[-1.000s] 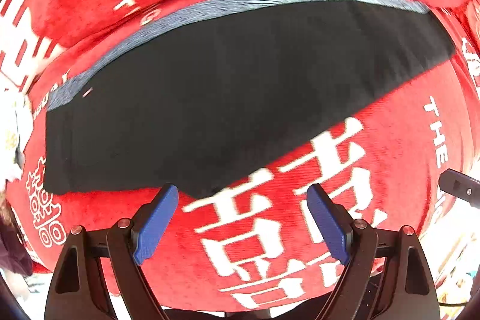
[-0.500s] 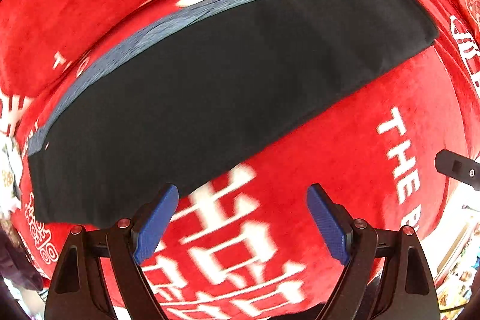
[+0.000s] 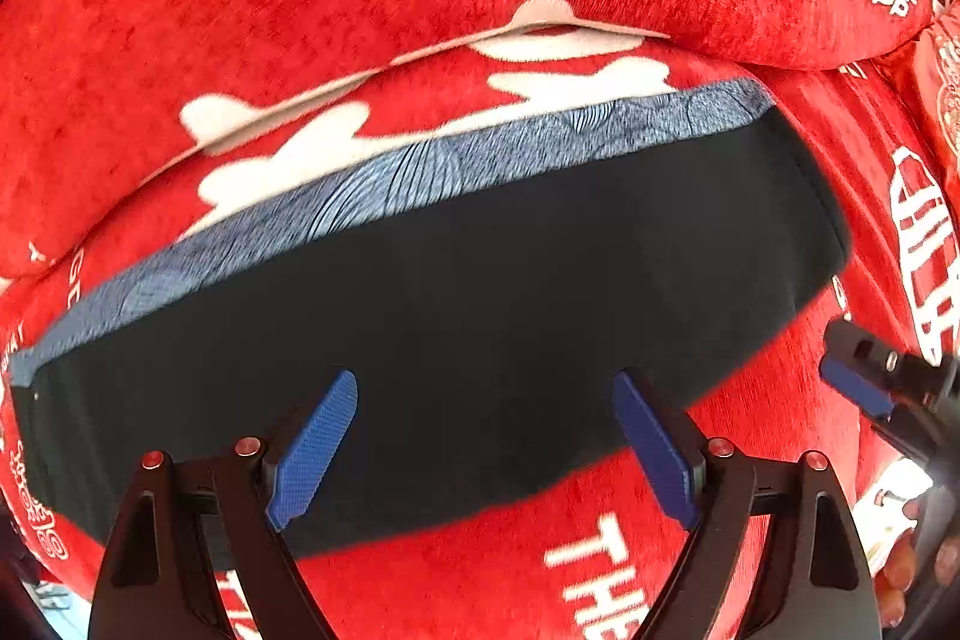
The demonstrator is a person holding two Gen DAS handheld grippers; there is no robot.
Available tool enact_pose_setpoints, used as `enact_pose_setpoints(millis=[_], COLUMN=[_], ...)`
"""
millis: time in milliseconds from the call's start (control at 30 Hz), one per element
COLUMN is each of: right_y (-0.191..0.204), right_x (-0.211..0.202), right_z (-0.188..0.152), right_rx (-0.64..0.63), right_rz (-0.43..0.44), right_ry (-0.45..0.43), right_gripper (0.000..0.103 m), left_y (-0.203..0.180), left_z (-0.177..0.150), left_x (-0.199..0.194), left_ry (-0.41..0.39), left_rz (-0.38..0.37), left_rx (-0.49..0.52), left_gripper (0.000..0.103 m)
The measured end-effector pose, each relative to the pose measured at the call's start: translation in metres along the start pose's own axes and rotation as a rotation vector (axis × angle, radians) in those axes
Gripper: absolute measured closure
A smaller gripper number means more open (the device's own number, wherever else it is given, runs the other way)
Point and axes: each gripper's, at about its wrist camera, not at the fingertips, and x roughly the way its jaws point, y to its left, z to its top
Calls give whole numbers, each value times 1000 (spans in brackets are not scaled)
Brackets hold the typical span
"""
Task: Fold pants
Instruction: 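Grasp the trouser leg end with the right gripper and lift it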
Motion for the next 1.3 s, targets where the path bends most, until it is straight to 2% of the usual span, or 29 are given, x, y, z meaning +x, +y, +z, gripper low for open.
enact_pose_setpoints(millis=[100, 167, 200, 233, 333, 467, 600, 667, 700, 733, 933, 1033, 1200, 1267, 1300], right_y=[-6, -5, -5, -4, -6, -34, -45, -43, -43, -42, -41, -40, -21, -15, -14], right_x=[10, 15, 15, 15, 10, 4, -2, 0, 0, 1, 18, 26, 46, 54, 56], right_z=[18, 28, 31, 33, 30, 19, 12, 12, 12, 13, 17, 22, 33, 36, 37], right_rx=[48, 52, 51, 51, 39, 113, 129, 127, 128, 128, 125, 121, 76, 96, 101], right_rz=[41, 55, 47, 50, 47, 51, 103, 119, 137, 151, 205, 255, 286, 272, 280], right_ry=[-26, -47, -53, -62, -78, -66, -37, -37, -45, -48, -34, -69, -119, -80, -60], right_gripper=[45, 68, 91, 96, 96, 96, 89, 74, 62, 59, 59, 58, 57, 67, 89], left_y=[-2, -4, -6, -7, -10, -9, -7, -7, -8, -9, -6, -6, -5, -2, -1], left_z=[5, 5, 1, 1, 0, -4, -4, -3, -2, -1, -4, -6, -9, 0, 8], left_x=[14, 16, 17, 16, 22, 35, 35, 35, 36, 37, 34, 34, 30, 21, 16], left_ry=[22, 13, 1, -10, -12, -14, -19, -17, -16, -16, -16, -25, -38, -77, -108], left_rz=[19, 32, 38, 43, 50, 34, 28, 31, 32, 33, 27, 24, 20, 31, 43], left_rx=[-2, 3, 8, 14, 23, 7, 9, 10, 10, 10, 8, 9, 13, -1, -12], left_gripper=[14, 14, 14, 14, 14, 14, 14, 14, 14, 14, 14, 14, 14, 14, 14])
